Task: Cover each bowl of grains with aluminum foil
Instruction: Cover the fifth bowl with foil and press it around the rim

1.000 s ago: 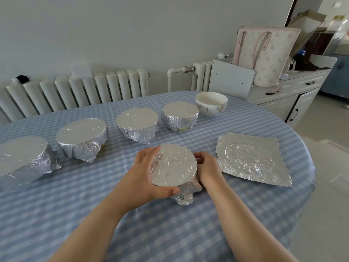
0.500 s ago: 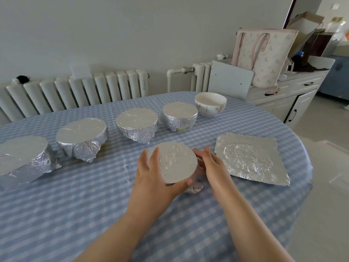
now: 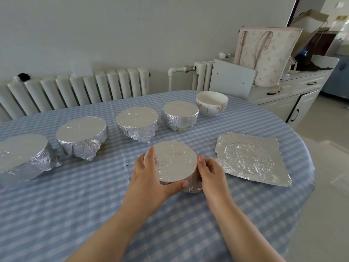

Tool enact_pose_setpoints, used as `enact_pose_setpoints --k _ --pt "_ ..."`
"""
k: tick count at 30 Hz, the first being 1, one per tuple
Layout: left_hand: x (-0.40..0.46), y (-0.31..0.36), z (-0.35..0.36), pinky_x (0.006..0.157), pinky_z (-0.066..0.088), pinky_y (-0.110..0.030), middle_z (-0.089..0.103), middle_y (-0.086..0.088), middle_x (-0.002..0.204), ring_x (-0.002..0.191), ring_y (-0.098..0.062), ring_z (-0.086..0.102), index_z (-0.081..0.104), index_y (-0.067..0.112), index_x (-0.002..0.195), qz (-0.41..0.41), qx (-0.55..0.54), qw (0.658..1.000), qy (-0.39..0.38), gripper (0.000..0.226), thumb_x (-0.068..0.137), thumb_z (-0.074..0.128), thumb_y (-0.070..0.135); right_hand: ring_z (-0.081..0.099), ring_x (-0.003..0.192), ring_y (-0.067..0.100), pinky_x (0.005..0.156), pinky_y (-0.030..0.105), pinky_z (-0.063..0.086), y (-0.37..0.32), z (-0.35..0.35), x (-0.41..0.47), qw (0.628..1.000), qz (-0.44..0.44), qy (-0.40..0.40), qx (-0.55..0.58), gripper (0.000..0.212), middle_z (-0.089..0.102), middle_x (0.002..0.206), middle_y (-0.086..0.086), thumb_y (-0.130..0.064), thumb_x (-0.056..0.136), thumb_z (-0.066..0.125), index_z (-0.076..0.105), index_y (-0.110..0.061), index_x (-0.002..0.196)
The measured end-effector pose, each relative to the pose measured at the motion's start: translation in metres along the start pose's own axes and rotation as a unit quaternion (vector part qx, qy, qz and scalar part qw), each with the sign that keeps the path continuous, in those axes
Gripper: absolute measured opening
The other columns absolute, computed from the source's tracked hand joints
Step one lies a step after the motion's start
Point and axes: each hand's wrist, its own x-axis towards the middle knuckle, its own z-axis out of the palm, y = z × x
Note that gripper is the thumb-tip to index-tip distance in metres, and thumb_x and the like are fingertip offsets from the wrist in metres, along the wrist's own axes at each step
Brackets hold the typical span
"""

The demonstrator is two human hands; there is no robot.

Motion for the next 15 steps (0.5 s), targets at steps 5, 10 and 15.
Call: enact_pose_setpoints --k 5,10,15 --pt "-0.002 0.0 0.001 0.112 0.035 -0.043 0.021 0.001 0.152 0.139 -0.018 0.03 0.007 0.034 0.151 0.001 0.011 1.0 -0.002 0.133 0.045 0.064 0.089 0.06 0.072 0.016 0.071 0.038 0.049 0.002 0.007 0.003 0.999 0.012 0.045 -0.02 0.026 0.065 0.075 0.0 -0.033 0.097 0.054 0.061 -0.015 0.08" --pt "-0.002 0.002 0.0 0.111 0.036 -0.043 0.02 0.0 0.152 0.138 -0.019 0.03 0.007 0.031 0.152 0.001 0.027 1.0 0.0 0.132 0.046 0.061 0.089 0.063 0.079 0.015 0.076 0.035 0.052 0.0 0.01 0.006 0.998 0.026 0.057 -0.014 0.017 0.067 0.083 -0.002 -0.026 0.097 0.055 0.062 -0.019 0.083" --pt "-0.003 0.004 -0.001 0.11 0.035 -0.039 0.02 0.0 0.152 0.138 -0.019 0.029 0.007 0.03 0.152 0.003 0.042 0.999 0.0 0.13 0.049 0.062 0.087 0.069 0.089 0.02 0.086 0.043 0.056 0.001 0.015 0.013 0.996 0.075 0.049 0.028 0.011 0.072 0.097 0.004 -0.016 0.095 0.056 0.065 -0.017 0.101"
